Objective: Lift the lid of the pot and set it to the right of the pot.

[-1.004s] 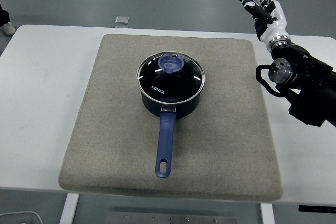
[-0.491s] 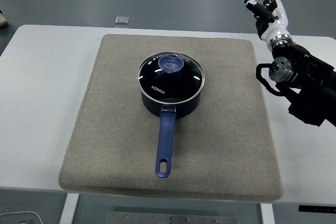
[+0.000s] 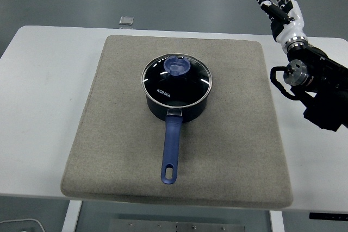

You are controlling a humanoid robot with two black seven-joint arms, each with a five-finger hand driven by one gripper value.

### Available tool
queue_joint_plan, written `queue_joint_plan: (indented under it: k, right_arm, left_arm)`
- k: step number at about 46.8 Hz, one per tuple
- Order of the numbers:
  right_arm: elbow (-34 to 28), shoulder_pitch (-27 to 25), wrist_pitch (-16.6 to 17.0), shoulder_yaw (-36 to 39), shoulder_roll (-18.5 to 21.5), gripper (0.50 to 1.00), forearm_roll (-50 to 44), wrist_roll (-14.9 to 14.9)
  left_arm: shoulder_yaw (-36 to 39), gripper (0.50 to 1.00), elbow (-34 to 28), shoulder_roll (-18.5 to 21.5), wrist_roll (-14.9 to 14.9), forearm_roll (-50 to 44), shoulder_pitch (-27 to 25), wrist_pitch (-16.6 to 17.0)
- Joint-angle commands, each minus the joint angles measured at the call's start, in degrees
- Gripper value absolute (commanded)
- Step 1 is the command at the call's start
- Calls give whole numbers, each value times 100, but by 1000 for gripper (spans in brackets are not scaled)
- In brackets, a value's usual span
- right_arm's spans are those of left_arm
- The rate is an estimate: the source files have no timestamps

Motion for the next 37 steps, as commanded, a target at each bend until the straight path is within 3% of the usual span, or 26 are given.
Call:
queue_joint_plan:
  k: [1, 13, 23, 29, 37]
  right_arm:
    - [0, 16, 1, -5, 1, 907, -43, -1]
    - [0, 78, 80, -5, -8, 905, -947, -10]
    - [9, 122, 423, 21, -227, 905, -2126, -1]
    - [27, 315, 774, -5, -289, 905, -2469, 51]
    - [53, 561, 1319, -32, -456, 903, -3294, 429]
  left_arm:
    - [0, 1000, -1, 0, 0, 0, -1, 0]
    - [0, 1000, -1, 0, 0, 0, -1, 0]
    - [0, 1000, -1, 0, 0, 0, -1, 0]
    - [0, 1000, -1, 0, 0, 0, -1, 0]
    - [0, 1000, -1, 0, 0, 8, -1, 0]
